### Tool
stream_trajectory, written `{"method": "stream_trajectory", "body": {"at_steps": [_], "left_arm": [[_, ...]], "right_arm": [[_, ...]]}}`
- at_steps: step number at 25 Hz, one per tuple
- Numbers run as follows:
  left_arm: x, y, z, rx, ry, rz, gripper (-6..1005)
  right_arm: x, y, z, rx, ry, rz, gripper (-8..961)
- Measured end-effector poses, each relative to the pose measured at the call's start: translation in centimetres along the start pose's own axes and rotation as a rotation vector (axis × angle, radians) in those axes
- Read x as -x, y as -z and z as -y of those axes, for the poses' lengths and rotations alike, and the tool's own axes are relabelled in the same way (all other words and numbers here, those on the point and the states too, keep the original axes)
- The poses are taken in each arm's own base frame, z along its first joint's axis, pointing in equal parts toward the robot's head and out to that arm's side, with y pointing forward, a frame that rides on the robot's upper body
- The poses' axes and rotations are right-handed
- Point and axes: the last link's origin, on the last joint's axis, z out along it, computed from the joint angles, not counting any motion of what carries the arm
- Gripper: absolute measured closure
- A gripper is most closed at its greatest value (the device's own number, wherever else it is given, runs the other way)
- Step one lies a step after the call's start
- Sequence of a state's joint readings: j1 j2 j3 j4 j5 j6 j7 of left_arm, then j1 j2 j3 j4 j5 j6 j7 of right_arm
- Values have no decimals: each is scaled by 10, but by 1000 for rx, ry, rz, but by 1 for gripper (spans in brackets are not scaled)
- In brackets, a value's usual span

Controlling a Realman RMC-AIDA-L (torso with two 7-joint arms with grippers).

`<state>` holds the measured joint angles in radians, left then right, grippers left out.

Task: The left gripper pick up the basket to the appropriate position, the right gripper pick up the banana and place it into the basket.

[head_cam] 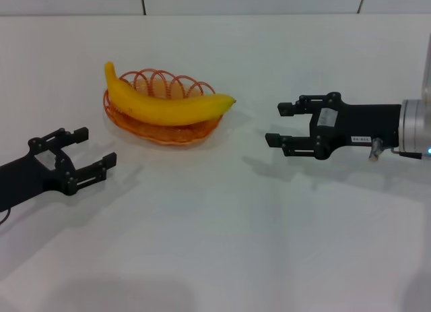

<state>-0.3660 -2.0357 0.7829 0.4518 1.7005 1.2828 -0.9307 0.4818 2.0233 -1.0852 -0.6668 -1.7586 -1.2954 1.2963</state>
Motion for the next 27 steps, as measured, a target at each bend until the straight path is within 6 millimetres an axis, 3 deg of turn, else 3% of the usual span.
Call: {"method": "stream_trajectory", "body": {"at_steps": [27], "left_arm": [[-1,2,1,-9,1,-15,216]], "right_arm": [[-1,-2,-3,22,6,-8,272]]}}
